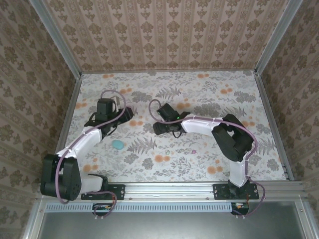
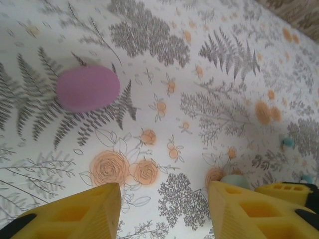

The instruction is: Insert wireless bluetooth earbuds into charging case

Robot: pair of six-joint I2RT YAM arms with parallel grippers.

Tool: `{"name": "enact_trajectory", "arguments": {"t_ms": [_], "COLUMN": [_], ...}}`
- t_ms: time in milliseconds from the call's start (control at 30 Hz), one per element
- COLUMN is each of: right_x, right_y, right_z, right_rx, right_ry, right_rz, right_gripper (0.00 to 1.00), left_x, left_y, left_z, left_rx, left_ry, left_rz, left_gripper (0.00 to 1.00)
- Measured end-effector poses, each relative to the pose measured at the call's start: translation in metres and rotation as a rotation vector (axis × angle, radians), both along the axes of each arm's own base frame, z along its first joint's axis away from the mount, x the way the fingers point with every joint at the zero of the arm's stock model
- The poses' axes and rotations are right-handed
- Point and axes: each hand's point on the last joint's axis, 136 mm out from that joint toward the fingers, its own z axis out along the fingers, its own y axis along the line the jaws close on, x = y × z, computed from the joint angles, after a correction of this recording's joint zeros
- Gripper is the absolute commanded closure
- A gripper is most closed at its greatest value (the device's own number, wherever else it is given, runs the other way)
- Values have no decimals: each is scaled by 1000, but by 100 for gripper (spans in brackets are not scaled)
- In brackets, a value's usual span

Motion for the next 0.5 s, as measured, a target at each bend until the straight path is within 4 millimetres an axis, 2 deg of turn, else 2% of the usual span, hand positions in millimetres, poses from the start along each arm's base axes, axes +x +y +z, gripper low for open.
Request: {"name": "enact_trajectory", "arguments": {"t_ms": [200, 367, 400, 500], "right_x": [0, -1, -1, -1], "right_y": [2, -2, -2, -3], "right_z": [-13, -15, -15, -14], "right_rx": [-65, -115, -128, -155], "right_ry": [13, 2, -6, -29], "right_rz": [6, 59, 81, 153], "right_gripper": [44, 54, 58, 61], "left_x": [-3, -6, -7, -9], "left_y": [8, 10, 10, 11], "left_z": [18, 18, 17, 17], "left_rx": [4, 8, 9, 13], "left_ry": [-62, -56, -54, -52], "left_rz": [27, 29, 29, 32], "left_gripper": [48, 48, 48, 48]}}
